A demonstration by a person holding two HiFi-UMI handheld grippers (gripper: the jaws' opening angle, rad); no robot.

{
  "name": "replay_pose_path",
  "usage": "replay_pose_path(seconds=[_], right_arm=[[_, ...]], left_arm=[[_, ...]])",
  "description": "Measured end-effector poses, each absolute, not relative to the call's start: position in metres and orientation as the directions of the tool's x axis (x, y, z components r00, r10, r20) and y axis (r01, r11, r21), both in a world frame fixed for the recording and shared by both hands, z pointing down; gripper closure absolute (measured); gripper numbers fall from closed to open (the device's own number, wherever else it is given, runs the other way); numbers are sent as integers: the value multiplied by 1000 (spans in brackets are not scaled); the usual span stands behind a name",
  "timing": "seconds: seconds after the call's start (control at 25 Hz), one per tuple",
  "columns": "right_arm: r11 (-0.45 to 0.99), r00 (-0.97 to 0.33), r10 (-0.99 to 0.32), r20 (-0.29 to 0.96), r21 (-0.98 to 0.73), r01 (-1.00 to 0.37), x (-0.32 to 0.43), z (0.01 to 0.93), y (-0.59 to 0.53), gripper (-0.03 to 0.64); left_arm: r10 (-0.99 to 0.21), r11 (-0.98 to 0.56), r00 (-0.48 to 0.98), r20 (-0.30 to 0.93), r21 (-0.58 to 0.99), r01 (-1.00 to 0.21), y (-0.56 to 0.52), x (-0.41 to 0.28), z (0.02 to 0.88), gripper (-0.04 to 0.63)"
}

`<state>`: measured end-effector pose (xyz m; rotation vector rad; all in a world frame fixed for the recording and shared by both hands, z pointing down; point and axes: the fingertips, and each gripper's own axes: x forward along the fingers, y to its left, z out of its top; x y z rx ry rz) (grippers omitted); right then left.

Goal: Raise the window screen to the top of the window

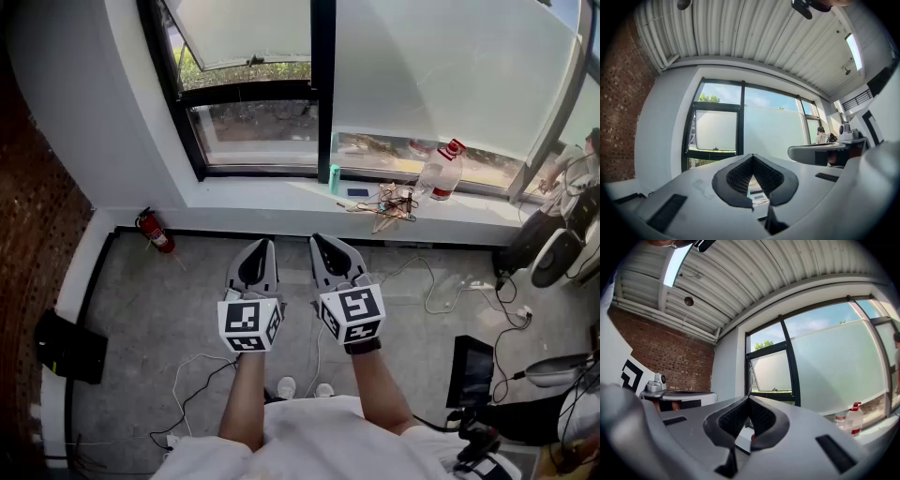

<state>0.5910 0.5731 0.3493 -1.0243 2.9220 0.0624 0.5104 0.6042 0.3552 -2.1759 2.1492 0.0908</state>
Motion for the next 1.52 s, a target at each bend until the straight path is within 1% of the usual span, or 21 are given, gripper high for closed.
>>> replay_pose_path(seconds=[0.08, 0.16, 0.24, 0.36, 0.44, 0.56, 0.84, 0.92, 1.04, 1.12, 1.24, 1.36, 1.52], right_arm=[[789, -789, -612, -53, 18, -614, 598, 350, 568, 617], [799, -798, -601, -50, 0, -602, 607, 352, 564, 617], [813, -811, -583, -53, -28, -582, 610, 353, 562, 617], [838, -837, -545, -56, -55, -542, 594, 362, 567, 617], [854, -853, -520, -46, -70, -516, 573, 370, 569, 617], [869, -870, -493, -25, -67, -491, 535, 377, 566, 617], [872, -873, -488, 2, -29, -488, 427, 385, 533, 617], [875, -875, -484, 13, -9, -484, 394, 385, 529, 617], [878, -878, -479, 15, -1, -479, 343, 382, 527, 617], [885, -886, -464, 19, -13, -465, 309, 381, 531, 617], [896, -895, -444, 30, -13, -445, 268, 387, 540, 617], [893, -891, -450, 57, 49, -447, 238, 399, 540, 617], [900, -897, -435, 74, 27, -434, 209, 407, 523, 617]], left_arm=[[-994, -41, 44, -103, -33, -999, 603, 526, 355, 595], [-994, -39, 43, -102, -39, -998, 606, 537, 357, 595], [-995, -8, 11, -94, -33, -999, 611, 538, 362, 595], [-997, 54, -52, -54, -20, -998, 615, 517, 376, 597], [-997, 77, -77, -32, -15, -997, 614, 499, 382, 595], [-995, 91, -91, -32, -17, -996, 607, 469, 383, 597], [-995, 92, -92, -36, 6, -996, 579, 374, 391, 595], [-993, 102, -101, -62, -10, -995, 578, 340, 385, 595], [-983, 130, -112, -147, -118, -984, 583, 292, 366, 597], [-977, 144, -118, -180, -139, -980, 588, 262, 359, 595], [-978, 156, -139, -156, -101, -983, 588, 221, 369, 597], [-980, 163, -158, -120, -28, -986, 580, 187, 388, 595], [-980, 171, -171, -98, 9, -985, 564, 158, 402, 595]])
